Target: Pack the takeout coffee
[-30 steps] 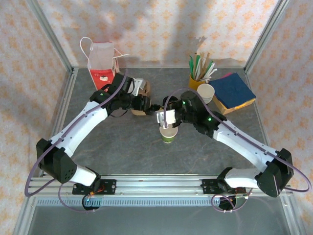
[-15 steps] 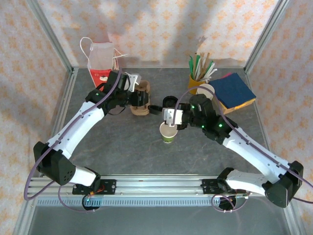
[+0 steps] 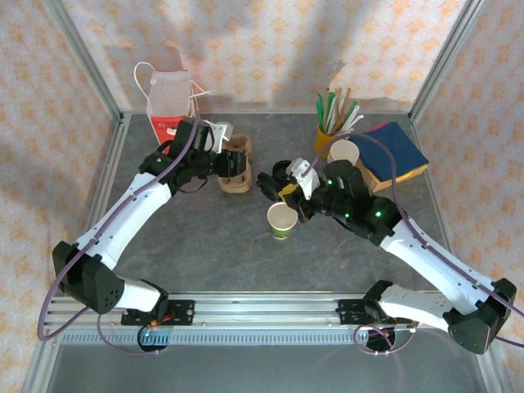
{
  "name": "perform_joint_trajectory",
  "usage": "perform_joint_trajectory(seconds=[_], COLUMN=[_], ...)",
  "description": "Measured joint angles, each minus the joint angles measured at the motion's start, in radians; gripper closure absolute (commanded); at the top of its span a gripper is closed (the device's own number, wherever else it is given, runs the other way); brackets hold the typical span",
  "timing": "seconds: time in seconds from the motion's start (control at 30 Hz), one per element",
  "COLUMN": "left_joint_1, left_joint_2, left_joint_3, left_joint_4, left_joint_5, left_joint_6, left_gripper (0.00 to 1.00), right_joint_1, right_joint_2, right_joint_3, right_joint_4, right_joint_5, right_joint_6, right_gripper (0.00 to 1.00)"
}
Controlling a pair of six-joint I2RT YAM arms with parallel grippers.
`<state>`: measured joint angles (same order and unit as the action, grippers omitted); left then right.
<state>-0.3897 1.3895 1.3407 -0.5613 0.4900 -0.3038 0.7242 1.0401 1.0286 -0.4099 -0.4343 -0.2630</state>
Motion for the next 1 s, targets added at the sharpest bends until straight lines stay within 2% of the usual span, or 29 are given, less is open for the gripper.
perform_joint_trajectory(seconds=[0.23, 0.4, 0.53, 0.73, 1.0], left_joint_1=[0.000, 0.000, 0.000, 0.000, 0.000], left_joint_2=[-0.015, -0.017, -0.025, -0.029, -0.029], left_joint_3=[-0.022, -0.035, -0.055, -0.075, -0.094], left_joint_4=[0.010, 0.015, 0.029, 0.043, 0.058], left_joint_5=[0.000, 0.001, 0.002, 0.004, 0.005], left_joint_6=[-0.011, -0.014, -0.023, -0.036, -0.039], left_gripper=[0.52, 0.52, 0.52, 0.52, 0.51], right_joint_1=[-0.015, -0.103, -0.173, -0.218, -0.226], right_joint_2=[0.001, 0.001, -0.011, -0.024, -0.053], right_joint_3=[0.016, -0.004, -0.085, -0.211, -0.275], right_joint_4=[-0.059, -0.061, -0.051, -0.019, 0.033], right_joint_5=[-0.001, -0.057, -0.118, -0.230, -0.294], right_joint_6=[0.337, 0.542, 0.664, 0.792, 0.871], right_gripper=[1.00, 1.00, 1.00, 1.00, 1.00])
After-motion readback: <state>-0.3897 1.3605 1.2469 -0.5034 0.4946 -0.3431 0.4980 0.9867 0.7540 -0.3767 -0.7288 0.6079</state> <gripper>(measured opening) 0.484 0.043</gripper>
